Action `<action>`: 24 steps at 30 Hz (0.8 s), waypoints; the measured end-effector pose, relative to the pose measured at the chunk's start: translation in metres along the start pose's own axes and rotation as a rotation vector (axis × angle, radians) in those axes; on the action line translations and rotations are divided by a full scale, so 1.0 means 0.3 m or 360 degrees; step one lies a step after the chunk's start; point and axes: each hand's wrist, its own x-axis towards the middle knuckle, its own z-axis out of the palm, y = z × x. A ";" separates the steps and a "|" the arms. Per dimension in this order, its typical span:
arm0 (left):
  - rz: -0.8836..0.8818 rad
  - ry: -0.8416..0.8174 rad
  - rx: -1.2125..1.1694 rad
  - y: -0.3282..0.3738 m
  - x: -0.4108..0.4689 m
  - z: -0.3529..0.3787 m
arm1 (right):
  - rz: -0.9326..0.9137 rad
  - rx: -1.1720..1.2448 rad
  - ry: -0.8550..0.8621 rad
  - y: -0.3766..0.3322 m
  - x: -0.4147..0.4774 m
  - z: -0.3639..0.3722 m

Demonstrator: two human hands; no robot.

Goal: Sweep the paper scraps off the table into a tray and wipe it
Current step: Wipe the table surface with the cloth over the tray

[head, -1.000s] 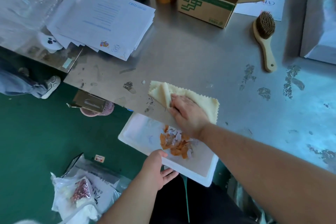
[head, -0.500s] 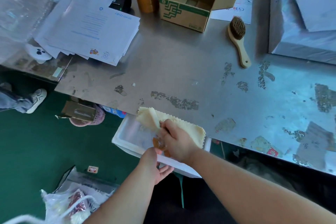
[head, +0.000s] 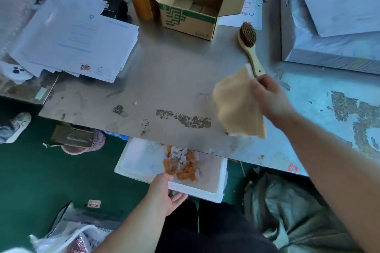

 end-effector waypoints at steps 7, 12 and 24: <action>-0.0005 -0.0006 -0.0009 0.006 0.023 0.025 | -0.0133 -0.0311 0.0689 0.166 0.068 -0.206; 0.0007 -0.0002 0.0000 0.008 0.036 0.043 | -0.0283 -0.0589 0.0402 0.294 0.074 -0.173; -0.0004 -0.0031 0.0022 -0.047 0.052 0.074 | -0.0516 -0.0554 -0.0090 0.398 -0.078 0.061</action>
